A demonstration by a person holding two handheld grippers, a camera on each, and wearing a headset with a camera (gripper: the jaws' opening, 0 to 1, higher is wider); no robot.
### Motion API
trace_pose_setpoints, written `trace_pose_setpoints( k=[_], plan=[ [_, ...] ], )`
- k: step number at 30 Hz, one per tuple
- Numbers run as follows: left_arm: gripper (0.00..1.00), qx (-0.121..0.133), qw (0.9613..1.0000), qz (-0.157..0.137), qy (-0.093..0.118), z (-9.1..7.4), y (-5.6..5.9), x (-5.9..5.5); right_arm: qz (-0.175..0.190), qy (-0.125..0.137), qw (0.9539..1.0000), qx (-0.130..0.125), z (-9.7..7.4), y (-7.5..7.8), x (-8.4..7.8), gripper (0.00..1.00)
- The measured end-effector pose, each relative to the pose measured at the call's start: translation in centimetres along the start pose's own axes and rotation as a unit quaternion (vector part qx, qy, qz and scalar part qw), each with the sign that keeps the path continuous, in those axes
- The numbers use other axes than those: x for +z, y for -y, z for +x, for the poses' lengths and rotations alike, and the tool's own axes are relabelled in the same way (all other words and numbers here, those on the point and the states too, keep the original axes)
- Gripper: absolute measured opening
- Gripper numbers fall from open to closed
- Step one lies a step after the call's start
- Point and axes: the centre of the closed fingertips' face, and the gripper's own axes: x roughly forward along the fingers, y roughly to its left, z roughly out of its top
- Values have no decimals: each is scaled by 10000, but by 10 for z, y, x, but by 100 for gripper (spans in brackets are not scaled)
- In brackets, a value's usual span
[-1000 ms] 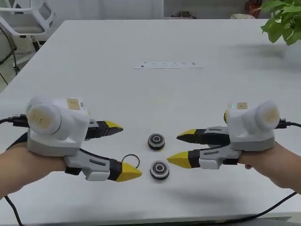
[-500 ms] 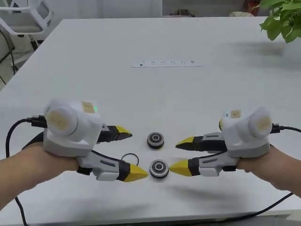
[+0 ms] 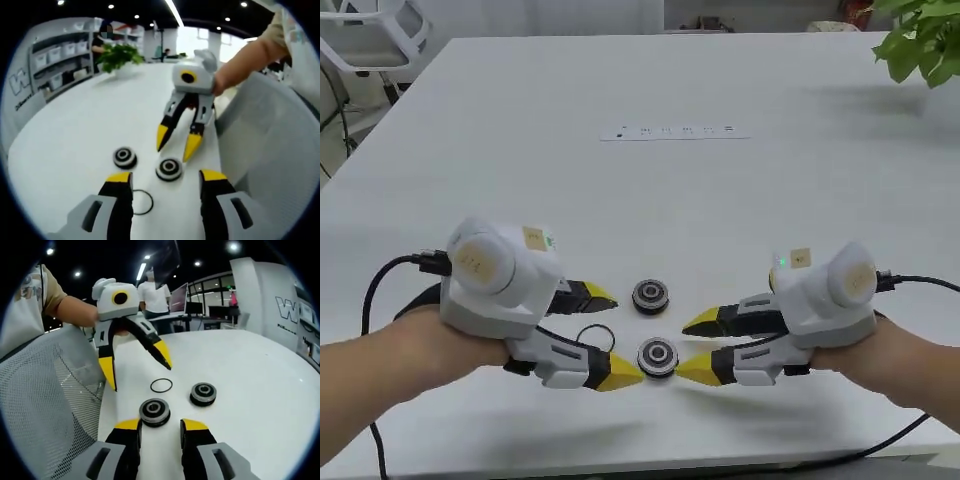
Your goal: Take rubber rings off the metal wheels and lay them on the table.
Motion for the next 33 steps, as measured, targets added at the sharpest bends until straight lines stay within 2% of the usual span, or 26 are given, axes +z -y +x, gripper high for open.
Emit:
trace_pose_setpoints(
  k=[13,33],
  plan=[
    [41,-173,9998,44,-84,14,6,-1,-188,-105,9997,110,7,-6,-4,17],
    [22,-263,9992,205,-206,34,11,-2,56,-16,9999,100,6,-6,-7,15]
  ],
)
